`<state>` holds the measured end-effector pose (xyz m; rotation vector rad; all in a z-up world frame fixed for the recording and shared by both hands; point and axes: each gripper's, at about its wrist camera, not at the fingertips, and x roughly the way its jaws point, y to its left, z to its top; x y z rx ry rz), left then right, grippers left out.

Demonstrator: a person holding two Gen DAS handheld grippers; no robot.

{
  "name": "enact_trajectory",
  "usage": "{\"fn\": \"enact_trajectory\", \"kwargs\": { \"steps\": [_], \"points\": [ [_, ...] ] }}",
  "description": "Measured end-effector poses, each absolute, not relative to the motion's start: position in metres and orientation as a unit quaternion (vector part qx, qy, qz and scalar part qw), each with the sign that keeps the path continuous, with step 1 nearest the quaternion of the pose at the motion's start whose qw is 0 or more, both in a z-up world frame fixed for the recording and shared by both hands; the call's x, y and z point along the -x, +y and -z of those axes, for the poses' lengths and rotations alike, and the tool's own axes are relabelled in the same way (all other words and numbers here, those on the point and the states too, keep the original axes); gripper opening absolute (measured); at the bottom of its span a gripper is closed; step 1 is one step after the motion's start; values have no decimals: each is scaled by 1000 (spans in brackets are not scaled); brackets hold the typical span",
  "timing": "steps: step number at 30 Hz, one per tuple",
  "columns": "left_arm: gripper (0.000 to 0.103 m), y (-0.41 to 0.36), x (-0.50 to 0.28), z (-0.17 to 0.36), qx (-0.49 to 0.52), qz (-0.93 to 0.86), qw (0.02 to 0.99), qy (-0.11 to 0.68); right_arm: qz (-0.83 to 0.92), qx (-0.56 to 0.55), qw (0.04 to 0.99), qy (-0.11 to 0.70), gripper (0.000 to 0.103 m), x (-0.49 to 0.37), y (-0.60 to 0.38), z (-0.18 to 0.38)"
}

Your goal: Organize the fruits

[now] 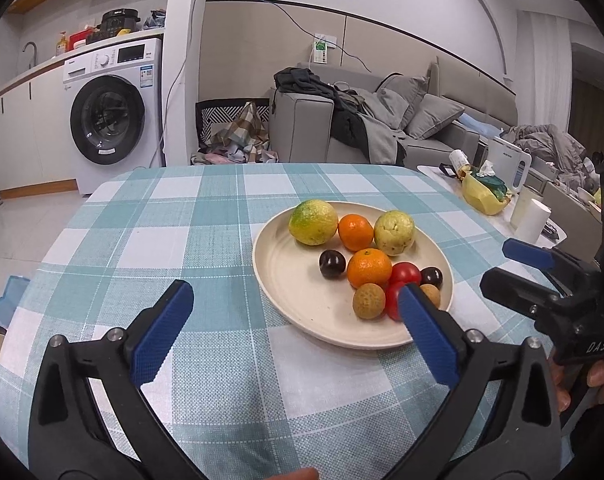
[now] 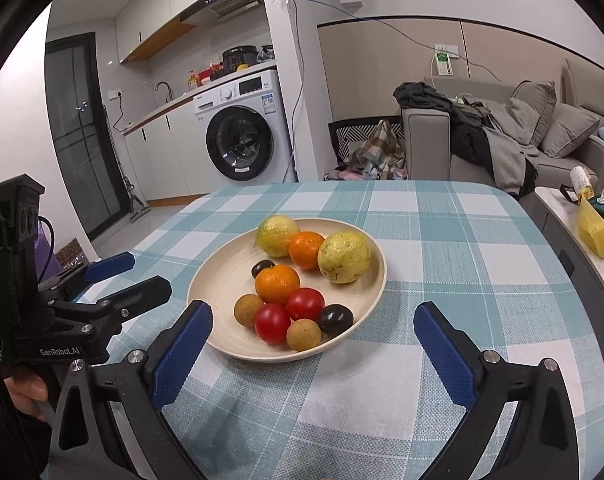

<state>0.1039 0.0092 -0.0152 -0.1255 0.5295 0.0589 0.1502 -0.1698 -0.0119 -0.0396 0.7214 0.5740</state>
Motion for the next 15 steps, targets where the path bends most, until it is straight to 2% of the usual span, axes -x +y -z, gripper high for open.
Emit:
{"fn": "enact_trajectory", "kwargs": {
  "steps": [15],
  "points": [
    [102,9,-99,10,60,-28,965,254,-291,31,901,319,103,-139,-166,5]
  ]
}}
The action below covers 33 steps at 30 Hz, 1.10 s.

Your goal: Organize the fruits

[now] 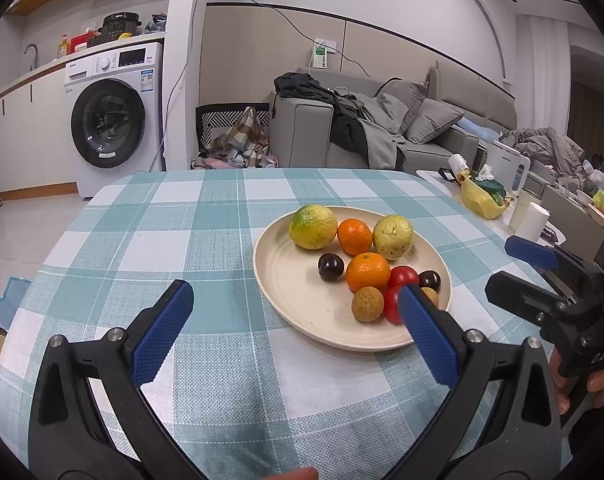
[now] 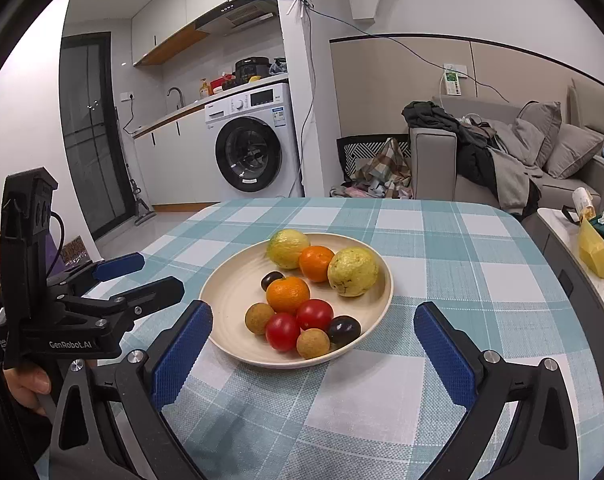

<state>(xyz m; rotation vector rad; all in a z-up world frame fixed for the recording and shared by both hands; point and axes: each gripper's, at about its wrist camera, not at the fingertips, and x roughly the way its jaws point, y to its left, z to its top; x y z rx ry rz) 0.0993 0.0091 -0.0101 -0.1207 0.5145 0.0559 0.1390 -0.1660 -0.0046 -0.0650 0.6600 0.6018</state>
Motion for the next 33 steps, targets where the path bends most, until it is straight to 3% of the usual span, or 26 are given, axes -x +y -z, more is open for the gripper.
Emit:
{"fn": "enact_trajectory", "kwargs": {
  "steps": [33],
  "points": [
    [102,8,-97,9,57,-26,966,250,-289,27,901,322,103,-140,-168,5]
  ]
}}
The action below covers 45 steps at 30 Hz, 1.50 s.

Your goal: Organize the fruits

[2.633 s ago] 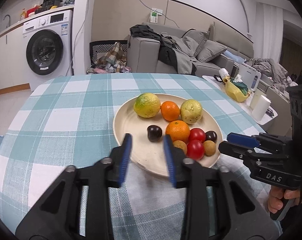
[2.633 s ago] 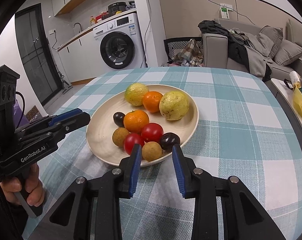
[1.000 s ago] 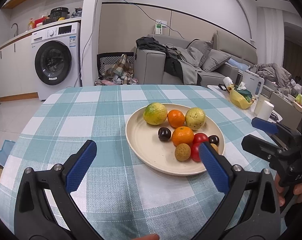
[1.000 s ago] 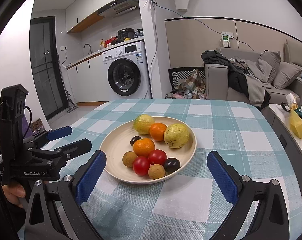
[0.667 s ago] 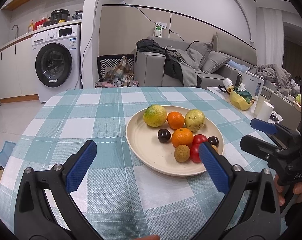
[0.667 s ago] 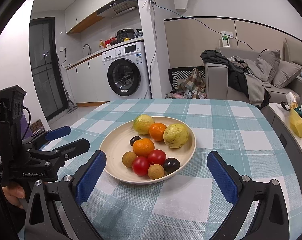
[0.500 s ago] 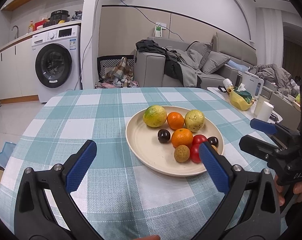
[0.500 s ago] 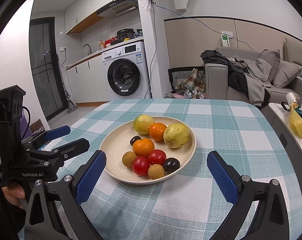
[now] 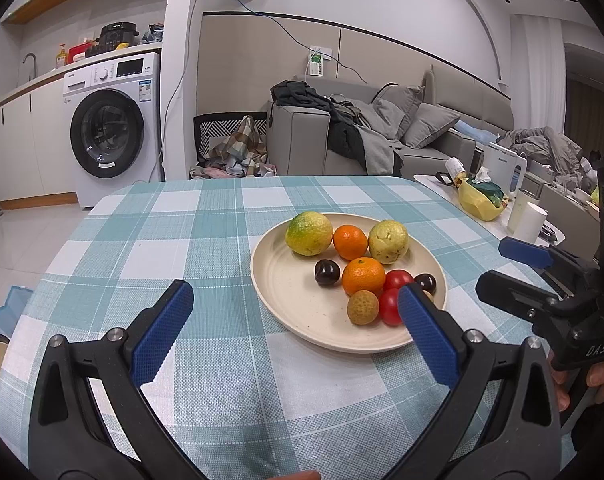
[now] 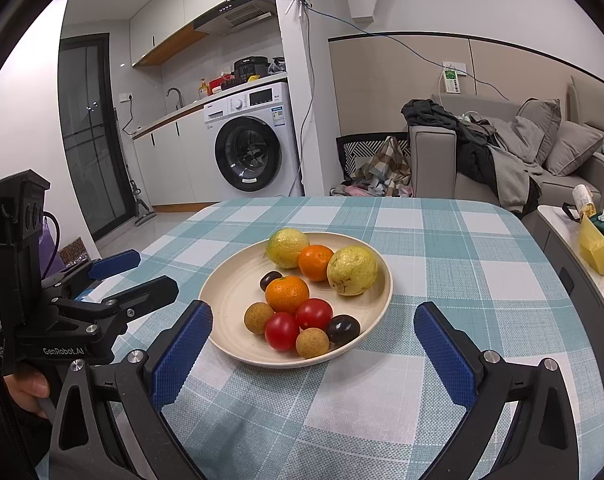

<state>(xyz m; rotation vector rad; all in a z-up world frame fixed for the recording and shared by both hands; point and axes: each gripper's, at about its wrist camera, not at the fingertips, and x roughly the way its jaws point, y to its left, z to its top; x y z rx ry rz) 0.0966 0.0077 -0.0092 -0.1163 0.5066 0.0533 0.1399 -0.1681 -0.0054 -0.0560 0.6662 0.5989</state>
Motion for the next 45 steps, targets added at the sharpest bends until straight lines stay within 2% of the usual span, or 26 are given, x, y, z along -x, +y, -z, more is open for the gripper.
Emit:
{"fn": "enact_trajectory", "kwargs": {
  "steps": [45],
  "points": [
    [102,6,-93,12,56,-28,967,249,-290,27,901,323,103,-140,-168,5]
  ]
}}
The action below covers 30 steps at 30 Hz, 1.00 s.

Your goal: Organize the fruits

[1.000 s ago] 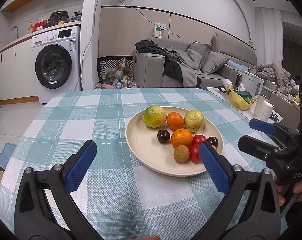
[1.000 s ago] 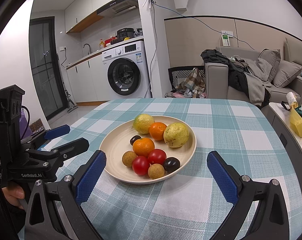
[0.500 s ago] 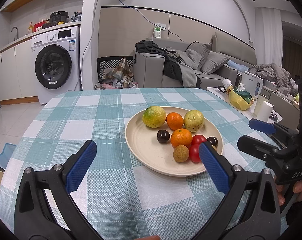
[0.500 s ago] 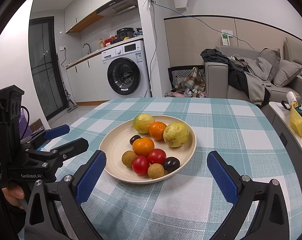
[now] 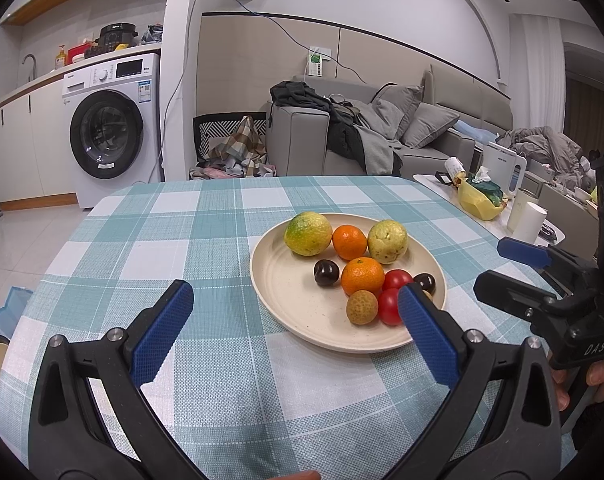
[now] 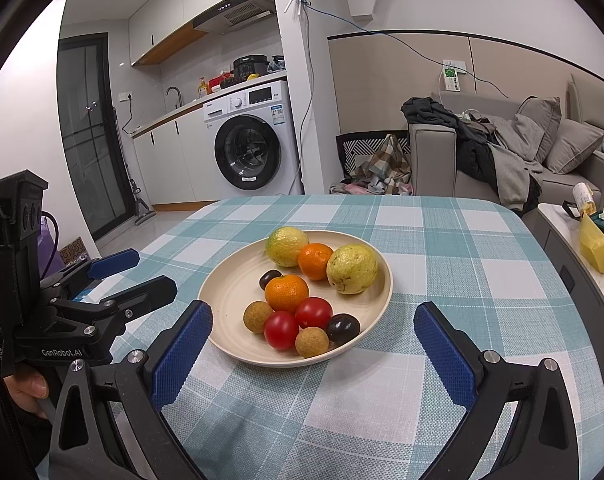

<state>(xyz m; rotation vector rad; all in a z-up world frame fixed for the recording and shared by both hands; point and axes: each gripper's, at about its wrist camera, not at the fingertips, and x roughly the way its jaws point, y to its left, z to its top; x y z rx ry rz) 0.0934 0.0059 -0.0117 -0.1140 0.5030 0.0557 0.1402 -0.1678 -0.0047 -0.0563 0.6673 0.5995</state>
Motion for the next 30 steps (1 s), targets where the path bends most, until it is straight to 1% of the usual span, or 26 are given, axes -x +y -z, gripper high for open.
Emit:
{"fn": "enact_trajectory", "kwargs": {
  "steps": [30],
  "points": [
    [102,10,-105,8,49,-35,966,252,-290,27,900,324,103,-141,-168,5]
  ]
}}
